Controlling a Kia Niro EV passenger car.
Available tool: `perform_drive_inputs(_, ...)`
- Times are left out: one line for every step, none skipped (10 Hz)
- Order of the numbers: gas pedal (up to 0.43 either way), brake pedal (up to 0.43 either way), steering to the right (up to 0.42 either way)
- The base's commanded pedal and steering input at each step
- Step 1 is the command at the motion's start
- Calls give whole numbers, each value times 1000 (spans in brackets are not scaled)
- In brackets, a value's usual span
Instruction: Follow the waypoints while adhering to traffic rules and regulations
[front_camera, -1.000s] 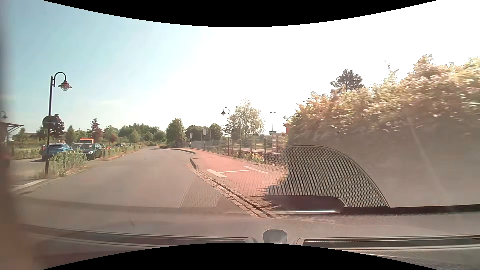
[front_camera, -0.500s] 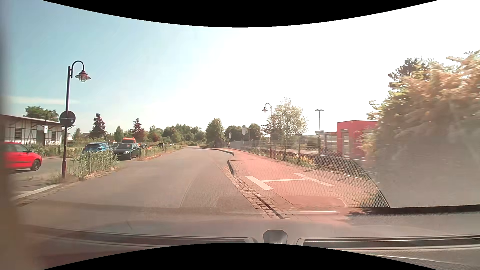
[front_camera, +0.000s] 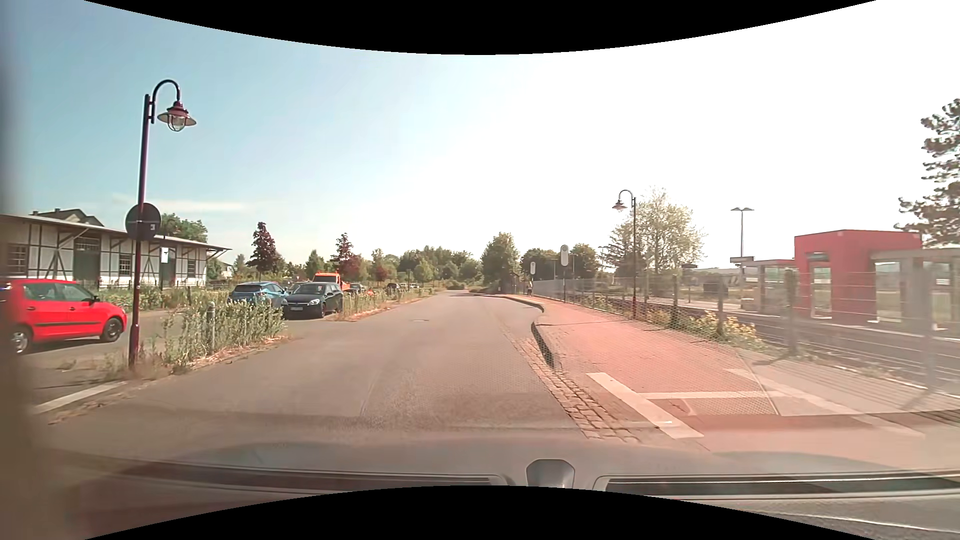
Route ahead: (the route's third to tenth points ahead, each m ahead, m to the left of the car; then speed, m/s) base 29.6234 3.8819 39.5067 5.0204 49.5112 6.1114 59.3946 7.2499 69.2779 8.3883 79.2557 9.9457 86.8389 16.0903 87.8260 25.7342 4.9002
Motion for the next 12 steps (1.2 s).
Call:
perform_drive_inputs(87, 6, -210)
perform_drive_inputs(87, 6, -176)
perform_drive_inputs(87, 6, -155)
perform_drive_inputs(87, 6, -131)
perform_drive_inputs(87, 6, -114)
perform_drive_inputs(87, 6, -94)
perform_drive_inputs(87, 6, -79)
perform_drive_inputs(87, 6, -70)
perform_drive_inputs(87, 6, -54)
perform_drive_inputs(87, 6, -33)
perform_drive_inputs(79, 6, -7)
perform_drive_inputs(79, 6, 10)
